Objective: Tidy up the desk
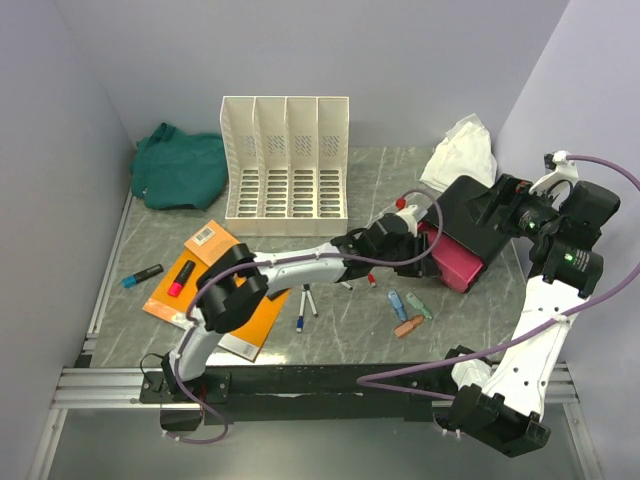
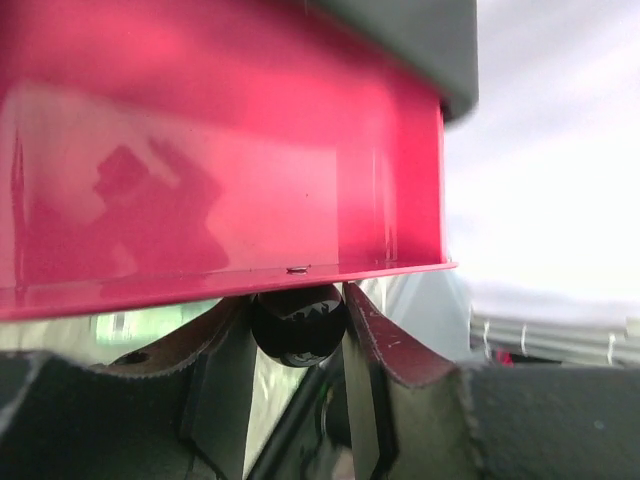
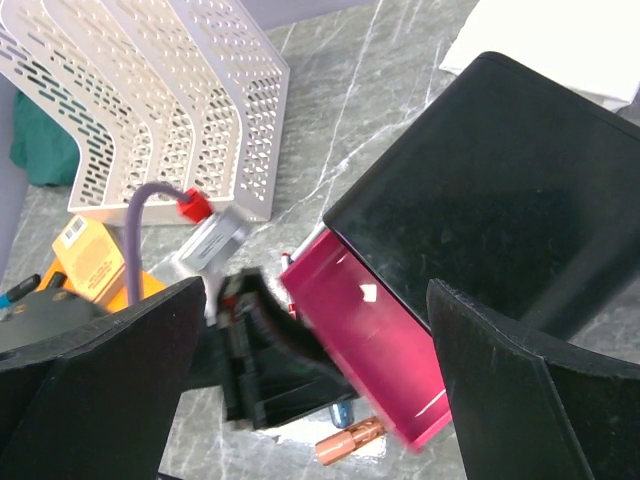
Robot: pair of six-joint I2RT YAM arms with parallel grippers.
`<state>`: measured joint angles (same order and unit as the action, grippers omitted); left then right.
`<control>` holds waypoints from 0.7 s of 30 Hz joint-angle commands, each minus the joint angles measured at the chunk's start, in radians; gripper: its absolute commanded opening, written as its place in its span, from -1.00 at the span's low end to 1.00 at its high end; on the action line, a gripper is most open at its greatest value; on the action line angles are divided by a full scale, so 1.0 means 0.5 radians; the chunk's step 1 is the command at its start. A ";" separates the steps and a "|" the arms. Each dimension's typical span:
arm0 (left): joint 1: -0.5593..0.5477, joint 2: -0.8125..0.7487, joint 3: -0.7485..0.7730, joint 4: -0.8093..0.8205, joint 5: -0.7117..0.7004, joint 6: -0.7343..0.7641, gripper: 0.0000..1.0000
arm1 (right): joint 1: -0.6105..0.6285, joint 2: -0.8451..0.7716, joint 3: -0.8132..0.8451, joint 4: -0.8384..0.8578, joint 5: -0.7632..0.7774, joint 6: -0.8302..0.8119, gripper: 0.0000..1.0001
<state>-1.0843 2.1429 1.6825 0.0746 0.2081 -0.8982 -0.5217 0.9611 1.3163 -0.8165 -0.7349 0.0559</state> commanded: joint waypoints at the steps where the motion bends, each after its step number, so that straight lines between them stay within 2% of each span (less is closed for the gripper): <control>1: 0.000 -0.267 -0.195 0.197 0.096 0.066 -0.70 | -0.012 -0.045 -0.019 0.013 -0.015 -0.072 0.98; 6: 0.000 -0.377 -0.401 0.234 0.118 0.075 -0.67 | -0.012 -0.042 -0.034 -0.060 -0.076 -0.207 0.98; 9: 0.003 -0.429 -0.441 0.228 0.081 0.075 -0.55 | -0.012 -0.035 -0.019 -0.131 -0.119 -0.329 0.99; 10: 0.003 -0.442 -0.441 0.219 0.063 0.075 -0.32 | -0.012 -0.032 -0.010 -0.161 -0.135 -0.357 0.99; 12: 0.003 -0.466 -0.438 0.204 0.035 0.084 -0.05 | -0.003 -0.014 0.021 -0.204 -0.162 -0.455 0.99; 13: 0.003 -0.475 -0.429 0.188 0.032 0.091 0.20 | 0.006 -0.005 0.036 -0.256 -0.181 -0.486 0.99; 16: 0.003 -0.512 -0.411 0.124 -0.002 0.112 0.53 | 0.034 0.026 0.098 -0.354 -0.190 -0.624 0.99; 21: 0.009 -0.763 -0.606 0.056 -0.179 0.192 0.82 | 0.117 0.038 0.162 -0.453 -0.138 -0.823 0.99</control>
<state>-1.0824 1.9171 1.4441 0.1062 0.2024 -0.8497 -0.4934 0.9806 1.3369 -0.9874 -0.8009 -0.2398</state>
